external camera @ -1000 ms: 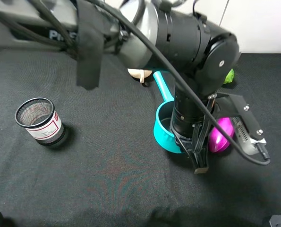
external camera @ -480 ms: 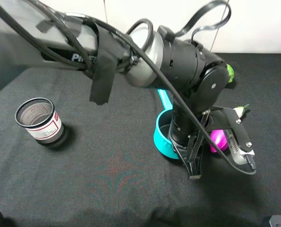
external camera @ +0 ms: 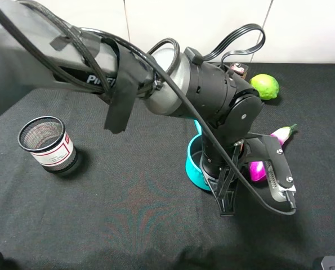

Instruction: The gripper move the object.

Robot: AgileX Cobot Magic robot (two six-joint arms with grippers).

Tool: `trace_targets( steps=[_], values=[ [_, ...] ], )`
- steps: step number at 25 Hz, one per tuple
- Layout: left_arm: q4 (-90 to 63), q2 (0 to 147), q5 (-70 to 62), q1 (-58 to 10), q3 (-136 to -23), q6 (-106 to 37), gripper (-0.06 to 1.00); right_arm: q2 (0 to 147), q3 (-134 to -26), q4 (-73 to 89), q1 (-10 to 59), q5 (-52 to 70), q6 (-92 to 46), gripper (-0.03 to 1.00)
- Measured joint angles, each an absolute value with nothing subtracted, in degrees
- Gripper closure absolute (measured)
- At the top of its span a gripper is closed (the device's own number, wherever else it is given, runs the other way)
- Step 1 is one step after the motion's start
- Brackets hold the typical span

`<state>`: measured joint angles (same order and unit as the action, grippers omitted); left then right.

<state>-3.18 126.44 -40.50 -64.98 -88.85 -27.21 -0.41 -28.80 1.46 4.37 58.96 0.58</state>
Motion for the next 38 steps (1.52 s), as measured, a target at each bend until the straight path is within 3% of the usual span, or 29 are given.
trace_targets(
  steps=[8, 20, 38],
  values=[
    [-3.18, 126.44, -39.54, -64.98, -88.85, -27.51, 0.75, -0.41, -28.80, 1.46, 4.37, 58.90, 0.58, 0.27],
    [-3.18, 126.44, -39.54, -64.98, -88.85, -27.51, 0.25, -0.41, -28.80, 1.46, 4.37, 58.90, 0.58, 0.27],
    [-3.18, 124.23, -45.37, -64.98, -88.90, -27.51, 0.20, -0.41, -28.80, 1.46, 4.37, 58.90, 0.58, 0.27]
  ],
)
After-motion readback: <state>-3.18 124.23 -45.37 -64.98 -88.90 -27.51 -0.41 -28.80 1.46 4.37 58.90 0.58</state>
